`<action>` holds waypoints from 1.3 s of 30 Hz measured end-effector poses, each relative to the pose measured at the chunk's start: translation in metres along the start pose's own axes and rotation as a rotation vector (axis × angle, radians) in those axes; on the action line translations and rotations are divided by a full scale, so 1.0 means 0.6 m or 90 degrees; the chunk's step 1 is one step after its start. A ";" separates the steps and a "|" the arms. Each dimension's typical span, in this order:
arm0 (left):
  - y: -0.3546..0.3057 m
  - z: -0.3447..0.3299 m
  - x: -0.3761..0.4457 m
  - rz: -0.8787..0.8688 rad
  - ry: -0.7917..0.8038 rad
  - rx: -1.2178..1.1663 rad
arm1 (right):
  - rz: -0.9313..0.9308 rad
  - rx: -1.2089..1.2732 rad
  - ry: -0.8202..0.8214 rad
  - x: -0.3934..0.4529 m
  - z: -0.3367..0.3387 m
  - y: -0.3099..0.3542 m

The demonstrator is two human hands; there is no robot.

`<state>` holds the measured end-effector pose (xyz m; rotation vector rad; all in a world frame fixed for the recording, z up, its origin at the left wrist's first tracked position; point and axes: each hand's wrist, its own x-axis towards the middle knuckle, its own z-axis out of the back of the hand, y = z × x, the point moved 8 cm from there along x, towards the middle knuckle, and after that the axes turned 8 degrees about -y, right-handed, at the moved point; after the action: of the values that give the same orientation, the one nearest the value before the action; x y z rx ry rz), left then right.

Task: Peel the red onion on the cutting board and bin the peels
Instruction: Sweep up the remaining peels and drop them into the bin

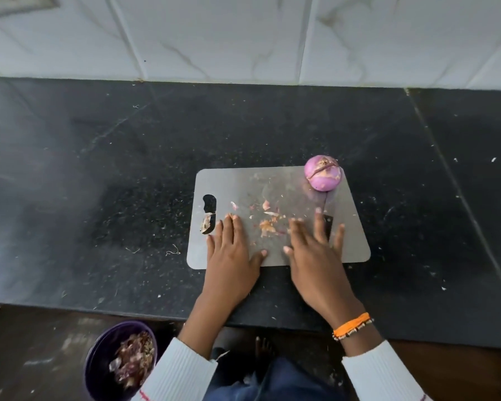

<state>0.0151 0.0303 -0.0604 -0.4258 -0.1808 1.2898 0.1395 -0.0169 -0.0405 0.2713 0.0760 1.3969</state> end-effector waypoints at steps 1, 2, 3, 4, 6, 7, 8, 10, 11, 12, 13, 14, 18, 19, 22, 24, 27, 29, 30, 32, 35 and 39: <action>0.000 0.000 -0.001 -0.004 -0.005 -0.003 | 0.013 0.034 0.009 -0.001 -0.004 0.010; 0.001 0.000 -0.001 -0.009 -0.013 -0.010 | 0.008 0.071 -0.006 -0.001 -0.001 0.013; 0.001 0.003 -0.002 -0.015 -0.023 -0.021 | -0.013 0.103 -0.050 0.000 0.010 0.009; 0.001 0.006 -0.002 -0.021 -0.032 -0.035 | -0.048 0.119 -0.116 0.003 0.026 -0.005; -0.005 0.009 -0.001 -0.043 -0.041 -0.072 | -0.143 0.108 -0.209 0.007 0.048 -0.050; -0.010 0.008 -0.002 -0.057 -0.039 -0.089 | -0.184 0.107 -0.219 0.009 0.051 -0.071; -0.015 0.006 -0.004 -0.071 -0.035 -0.104 | -0.216 0.119 -0.216 0.010 0.051 -0.086; -0.027 0.001 -0.009 -0.103 -0.025 -0.113 | -0.246 0.158 -0.196 0.012 0.046 -0.099; -0.033 -0.001 -0.011 -0.117 -0.022 -0.110 | -0.249 0.170 -0.189 0.012 0.044 -0.100; -0.036 -0.002 -0.012 -0.127 -0.021 -0.106 | -0.253 0.173 -0.186 0.011 0.043 -0.101; -0.038 -0.002 -0.013 -0.132 -0.023 -0.106 | -0.260 0.172 -0.189 0.010 0.045 -0.105; -0.037 -0.001 -0.012 -0.131 -0.028 -0.109 | -0.269 0.164 -0.192 0.008 0.050 -0.110; -0.028 0.010 -0.009 -0.110 -0.043 -0.134 | -0.291 0.132 -0.196 0.002 0.063 -0.128; -0.027 0.012 -0.009 -0.108 -0.044 -0.140 | -0.296 0.134 -0.196 0.002 0.064 -0.129; -0.029 0.012 -0.010 -0.110 -0.043 -0.149 | -0.319 0.139 -0.204 0.003 0.070 -0.131; -0.033 0.011 -0.012 -0.118 -0.042 -0.149 | -0.330 0.136 -0.221 0.003 0.077 -0.137; -0.040 0.007 -0.014 -0.125 -0.037 -0.140 | -0.344 0.122 -0.234 0.000 0.077 -0.153; -0.040 0.001 -0.015 -0.122 -0.027 -0.129 | -0.350 0.114 -0.228 -0.006 0.074 -0.161; -0.041 -0.003 -0.016 -0.121 -0.019 -0.123 | -0.346 0.112 -0.229 -0.008 0.074 -0.161; -0.043 -0.010 -0.017 -0.120 -0.006 -0.109 | -0.319 0.098 -0.249 -0.013 0.081 -0.155; -0.044 -0.018 -0.018 -0.112 0.000 -0.083 | -0.275 0.030 -0.270 -0.027 0.086 -0.131; -0.042 -0.026 -0.019 -0.090 -0.003 -0.044 | -0.282 -0.096 -0.176 -0.057 0.049 -0.105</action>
<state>0.0401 0.0106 -0.0628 -0.4607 -0.2554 1.1486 0.1999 -0.0638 -0.0305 0.2990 -0.1871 0.9104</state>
